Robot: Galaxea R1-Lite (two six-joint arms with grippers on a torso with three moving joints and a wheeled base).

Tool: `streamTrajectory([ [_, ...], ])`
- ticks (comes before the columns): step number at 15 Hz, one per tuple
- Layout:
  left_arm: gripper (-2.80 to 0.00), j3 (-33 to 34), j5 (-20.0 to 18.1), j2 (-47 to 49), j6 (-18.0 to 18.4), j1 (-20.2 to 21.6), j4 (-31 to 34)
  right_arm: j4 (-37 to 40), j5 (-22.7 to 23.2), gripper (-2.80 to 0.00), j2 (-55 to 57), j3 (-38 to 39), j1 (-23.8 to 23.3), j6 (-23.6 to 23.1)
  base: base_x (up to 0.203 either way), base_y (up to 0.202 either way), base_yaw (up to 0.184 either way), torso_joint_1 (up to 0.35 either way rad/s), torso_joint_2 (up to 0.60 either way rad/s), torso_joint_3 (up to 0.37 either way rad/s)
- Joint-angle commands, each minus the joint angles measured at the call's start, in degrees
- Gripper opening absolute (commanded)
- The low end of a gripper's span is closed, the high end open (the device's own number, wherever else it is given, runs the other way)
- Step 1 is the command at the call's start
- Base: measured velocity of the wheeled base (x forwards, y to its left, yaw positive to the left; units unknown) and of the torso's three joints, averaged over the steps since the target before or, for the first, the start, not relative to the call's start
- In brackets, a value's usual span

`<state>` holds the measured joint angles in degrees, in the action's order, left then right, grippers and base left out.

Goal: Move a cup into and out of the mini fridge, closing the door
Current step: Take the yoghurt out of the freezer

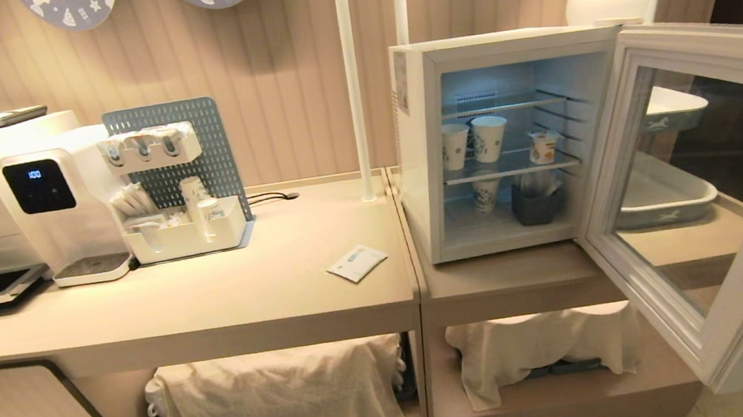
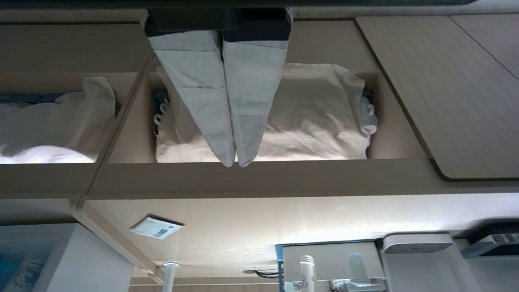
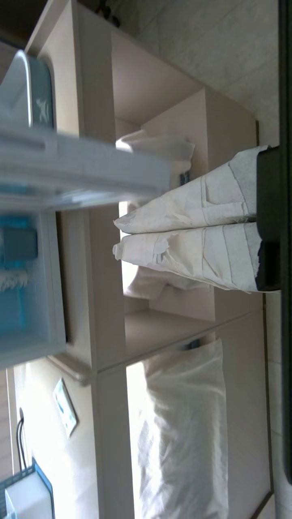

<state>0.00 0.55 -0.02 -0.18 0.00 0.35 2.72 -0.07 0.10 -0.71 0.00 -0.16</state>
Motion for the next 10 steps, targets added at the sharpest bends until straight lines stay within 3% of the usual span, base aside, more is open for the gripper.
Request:
streamTrajectory([
  [1, -2.8, 0.09, -0.02, 0.02, -0.08, 0.0, 0.0, 0.01, 0.05, -2.8, 0.08, 0.0, 0.0, -0.02, 0.0, 0.166, -0.002, 0.0, 0.0, 0.002],
  [7, -2.8, 0.09, 0.07, 0.02, 0.01, 0.0, 0.0, 0.01, -0.02, -2.8, 0.08, 0.0, 0.0, -0.02, 0.0, 0.019, 0.0, 0.001, 0.0, 0.0],
  [10, -2.8, 0.09, 0.07, 0.02, 0.01, 0.0, 0.0, 0.01, 0.02, -2.8, 0.08, 0.0, 0.0, -0.02, 0.167, 0.0, -0.001, -0.005, 0.0, 0.003],
])
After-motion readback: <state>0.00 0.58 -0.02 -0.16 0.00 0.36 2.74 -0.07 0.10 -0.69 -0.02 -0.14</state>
